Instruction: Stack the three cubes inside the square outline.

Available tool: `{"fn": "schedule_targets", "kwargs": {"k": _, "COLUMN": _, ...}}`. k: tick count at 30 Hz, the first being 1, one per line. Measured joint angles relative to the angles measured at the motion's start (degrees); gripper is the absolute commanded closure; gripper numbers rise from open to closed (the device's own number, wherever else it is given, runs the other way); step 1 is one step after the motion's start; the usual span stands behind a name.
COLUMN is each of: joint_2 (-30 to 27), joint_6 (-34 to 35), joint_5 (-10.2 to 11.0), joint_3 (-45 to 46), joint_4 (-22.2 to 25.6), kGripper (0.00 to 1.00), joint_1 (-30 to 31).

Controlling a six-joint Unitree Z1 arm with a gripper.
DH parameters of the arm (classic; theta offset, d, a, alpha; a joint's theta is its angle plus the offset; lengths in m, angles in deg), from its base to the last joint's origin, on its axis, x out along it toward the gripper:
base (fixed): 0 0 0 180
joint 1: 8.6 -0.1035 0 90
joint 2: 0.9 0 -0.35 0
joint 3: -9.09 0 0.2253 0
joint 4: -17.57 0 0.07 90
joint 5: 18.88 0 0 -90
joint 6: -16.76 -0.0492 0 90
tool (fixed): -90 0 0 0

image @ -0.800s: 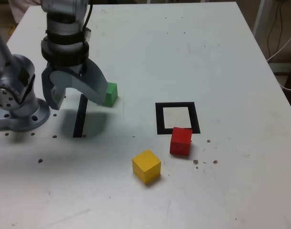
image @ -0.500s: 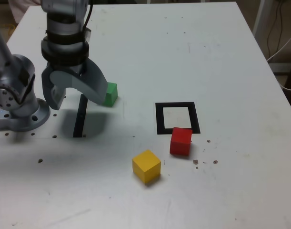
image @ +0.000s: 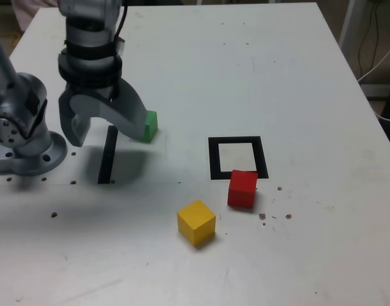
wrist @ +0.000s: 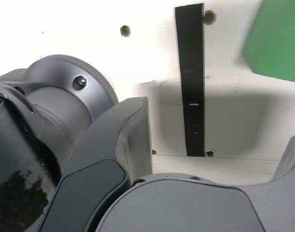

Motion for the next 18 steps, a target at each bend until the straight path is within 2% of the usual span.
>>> {"fn": "schedule_targets", "kwargs": {"k": 10, "joint_2": 1.20, "joint_6": 2.47, "joint_5": -0.74, "joint_3": -4.66, "joint_4": 1.79, "kGripper": 0.01, "joint_1": 4.54}}
{"fn": "schedule_targets", "kwargs": {"k": 18, "joint_2": 4.72, "joint_6": 4.60, "joint_5": -1.31, "joint_3": -10.54, "joint_4": 4.32, "kGripper": 0.01, "joint_1": 8.88}}
